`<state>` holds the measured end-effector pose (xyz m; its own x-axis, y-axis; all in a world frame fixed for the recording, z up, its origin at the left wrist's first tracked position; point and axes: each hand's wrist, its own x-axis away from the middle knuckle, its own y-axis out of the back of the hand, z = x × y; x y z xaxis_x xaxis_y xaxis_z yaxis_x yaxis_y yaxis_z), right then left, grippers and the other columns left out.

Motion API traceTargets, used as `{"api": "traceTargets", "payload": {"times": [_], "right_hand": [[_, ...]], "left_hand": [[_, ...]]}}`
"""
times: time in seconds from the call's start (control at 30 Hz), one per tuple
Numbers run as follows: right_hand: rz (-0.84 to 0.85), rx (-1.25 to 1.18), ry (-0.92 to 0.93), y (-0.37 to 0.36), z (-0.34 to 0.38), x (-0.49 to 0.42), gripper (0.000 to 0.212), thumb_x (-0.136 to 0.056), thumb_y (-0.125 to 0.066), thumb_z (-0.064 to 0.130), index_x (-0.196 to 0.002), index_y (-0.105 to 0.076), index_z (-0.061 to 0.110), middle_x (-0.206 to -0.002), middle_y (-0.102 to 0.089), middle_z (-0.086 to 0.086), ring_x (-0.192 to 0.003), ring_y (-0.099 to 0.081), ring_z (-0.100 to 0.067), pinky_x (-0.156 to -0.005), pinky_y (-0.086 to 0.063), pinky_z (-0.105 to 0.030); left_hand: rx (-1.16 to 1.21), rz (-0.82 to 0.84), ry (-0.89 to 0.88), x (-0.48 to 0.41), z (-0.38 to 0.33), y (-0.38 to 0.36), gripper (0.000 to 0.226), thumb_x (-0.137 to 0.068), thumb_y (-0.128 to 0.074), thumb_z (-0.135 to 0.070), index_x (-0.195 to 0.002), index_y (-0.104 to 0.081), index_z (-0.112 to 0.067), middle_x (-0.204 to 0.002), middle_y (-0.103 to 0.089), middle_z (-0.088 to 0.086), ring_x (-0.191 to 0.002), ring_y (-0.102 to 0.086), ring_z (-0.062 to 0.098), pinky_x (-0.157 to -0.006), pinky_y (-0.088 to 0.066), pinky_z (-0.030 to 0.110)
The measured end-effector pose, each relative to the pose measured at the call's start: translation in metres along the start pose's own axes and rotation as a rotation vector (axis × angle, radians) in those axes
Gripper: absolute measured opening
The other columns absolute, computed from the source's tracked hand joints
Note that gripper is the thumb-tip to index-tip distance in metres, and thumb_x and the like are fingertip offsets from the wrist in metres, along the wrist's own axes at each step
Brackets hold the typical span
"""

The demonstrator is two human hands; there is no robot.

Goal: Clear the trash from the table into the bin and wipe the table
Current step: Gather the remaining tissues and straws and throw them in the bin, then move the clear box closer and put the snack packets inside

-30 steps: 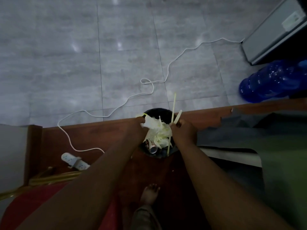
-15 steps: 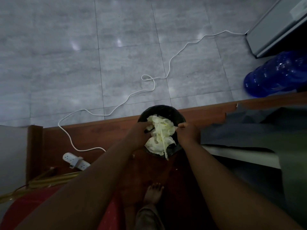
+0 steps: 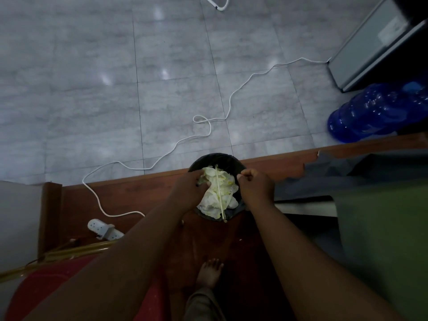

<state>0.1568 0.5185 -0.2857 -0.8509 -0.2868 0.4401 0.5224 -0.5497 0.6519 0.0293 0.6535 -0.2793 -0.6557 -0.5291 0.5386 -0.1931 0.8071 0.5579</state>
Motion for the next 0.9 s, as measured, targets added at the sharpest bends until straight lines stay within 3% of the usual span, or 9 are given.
{"api": "traceTargets", "payload": {"times": [0.13,0.23,0.3,0.43,0.57,0.67,0.77,0.9], "right_hand": [[-0.014,-0.072,0.125,0.043,0.047,0.026,0.034,-0.088,-0.063,0.031,-0.119,-0.065,0.017,-0.113,-0.068,-0.001,-0.104,-0.062,-0.017,-0.088,-0.049,-0.027],[-0.033,-0.116,0.226,0.090,0.083,0.049,0.040,-0.089,-0.063,0.032,-0.125,-0.061,0.016,-0.123,-0.064,-0.001,-0.111,-0.059,-0.014,-0.095,-0.048,-0.032],[-0.089,-0.158,0.286,0.133,0.105,0.067,0.039,-0.089,-0.064,0.033,-0.124,-0.061,0.016,-0.122,-0.065,0.002,-0.108,-0.060,-0.010,-0.093,-0.049,-0.029],[-0.239,-0.222,0.349,0.231,0.120,0.103,0.037,-0.088,-0.064,0.036,-0.121,-0.063,0.020,-0.117,-0.066,0.007,-0.101,-0.060,-0.004,-0.079,-0.041,-0.015],[-0.340,-0.280,0.331,0.327,0.102,0.141,0.035,-0.088,-0.065,0.036,-0.120,-0.062,0.022,-0.117,-0.065,0.010,-0.102,-0.060,-0.003,-0.086,-0.048,-0.021],[-0.459,-0.293,0.292,0.403,0.069,0.172,0.032,-0.088,-0.066,0.034,-0.117,-0.064,0.022,-0.113,-0.067,0.007,-0.099,-0.060,-0.004,-0.079,-0.044,-0.014],[-0.581,-0.282,0.219,0.466,0.030,0.200,0.031,-0.087,-0.067,0.035,-0.115,-0.066,0.022,-0.110,-0.068,0.007,-0.097,-0.061,-0.007,-0.083,-0.047,-0.020],[-0.729,-0.260,0.163,0.539,-0.030,0.239,0.027,-0.088,-0.067,0.032,-0.112,-0.067,0.019,-0.109,-0.068,0.004,-0.095,-0.058,-0.006,-0.082,-0.042,-0.020]], "left_hand": [[-0.002,-0.060,-0.058,0.031,-0.036,0.027,0.047,-0.092,-0.057,-0.036,-0.135,-0.052,-0.017,-0.132,-0.060,0.008,-0.119,-0.057,0.022,-0.095,-0.041,0.028],[0.004,-0.135,-0.085,0.055,-0.072,0.050,0.047,-0.091,-0.059,-0.040,-0.133,-0.055,-0.017,-0.130,-0.062,0.007,-0.119,-0.057,0.023,-0.096,-0.042,0.030],[0.030,-0.171,-0.107,0.072,-0.107,0.067,0.053,-0.090,-0.059,-0.043,-0.136,-0.053,-0.017,-0.134,-0.059,0.006,-0.121,-0.056,0.020,-0.100,-0.039,0.029],[0.078,-0.209,-0.243,0.105,-0.188,0.086,0.052,-0.089,-0.062,-0.044,-0.133,-0.056,-0.018,-0.131,-0.061,0.004,-0.116,-0.059,0.017,-0.094,-0.038,0.023],[0.074,-0.172,-0.355,0.137,-0.272,0.080,0.052,-0.088,-0.061,-0.047,-0.133,-0.056,-0.022,-0.130,-0.062,0.002,-0.115,-0.057,0.013,-0.092,-0.036,0.022],[0.030,-0.115,-0.467,0.162,-0.339,0.053,0.050,-0.089,-0.059,-0.048,-0.133,-0.055,-0.023,-0.129,-0.063,0.002,-0.111,-0.056,0.011,-0.092,-0.035,0.023],[-0.005,-0.067,-0.553,0.186,-0.395,0.018,0.048,-0.090,-0.058,-0.046,-0.132,-0.056,-0.022,-0.126,-0.063,0.003,-0.103,-0.051,0.006,-0.090,-0.035,0.023],[-0.079,0.002,-0.649,0.222,-0.468,-0.039,0.049,-0.091,-0.057,-0.046,-0.132,-0.056,-0.020,-0.129,-0.062,0.005,-0.115,-0.057,0.017,-0.095,-0.038,0.027]]}}
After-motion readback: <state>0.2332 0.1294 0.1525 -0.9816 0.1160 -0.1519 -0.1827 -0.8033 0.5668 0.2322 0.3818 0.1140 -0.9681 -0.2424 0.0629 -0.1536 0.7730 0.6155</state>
